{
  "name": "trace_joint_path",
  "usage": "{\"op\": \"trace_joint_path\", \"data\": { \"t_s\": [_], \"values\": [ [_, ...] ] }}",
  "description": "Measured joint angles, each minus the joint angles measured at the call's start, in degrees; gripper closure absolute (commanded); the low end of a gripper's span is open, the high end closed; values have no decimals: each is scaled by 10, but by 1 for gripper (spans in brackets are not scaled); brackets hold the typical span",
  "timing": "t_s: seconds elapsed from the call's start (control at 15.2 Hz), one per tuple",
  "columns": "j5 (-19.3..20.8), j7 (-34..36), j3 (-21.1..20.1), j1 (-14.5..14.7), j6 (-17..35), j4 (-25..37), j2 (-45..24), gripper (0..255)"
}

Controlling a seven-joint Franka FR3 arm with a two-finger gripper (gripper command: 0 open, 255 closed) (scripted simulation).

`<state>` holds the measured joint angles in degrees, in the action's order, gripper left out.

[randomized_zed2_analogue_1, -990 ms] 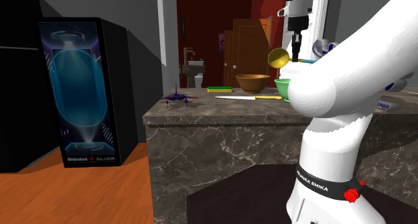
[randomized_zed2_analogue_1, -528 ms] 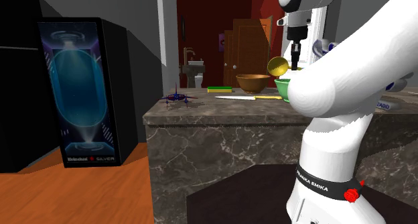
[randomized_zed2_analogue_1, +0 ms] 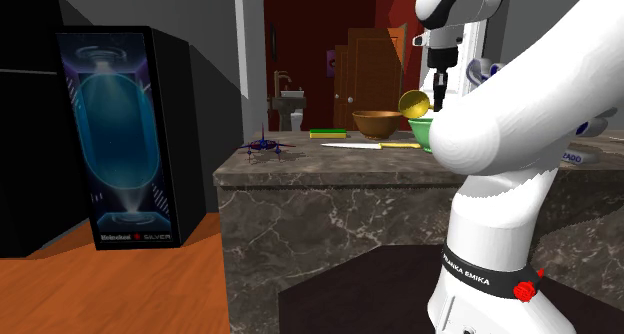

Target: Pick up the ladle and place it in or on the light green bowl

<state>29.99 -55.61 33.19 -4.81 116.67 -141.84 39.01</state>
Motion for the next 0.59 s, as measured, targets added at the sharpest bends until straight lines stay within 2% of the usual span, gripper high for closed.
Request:
{"op": "trace_joint_path", "data": {
  "t_s": [0.13,0.2,0.59],
  "values": [
    [0,0,0,0,1,0,-1,255],
    [0,0,0,0,0,-1,0,0],
    [0,0,2,-1,0,-4,-2,0]
  ]
}}
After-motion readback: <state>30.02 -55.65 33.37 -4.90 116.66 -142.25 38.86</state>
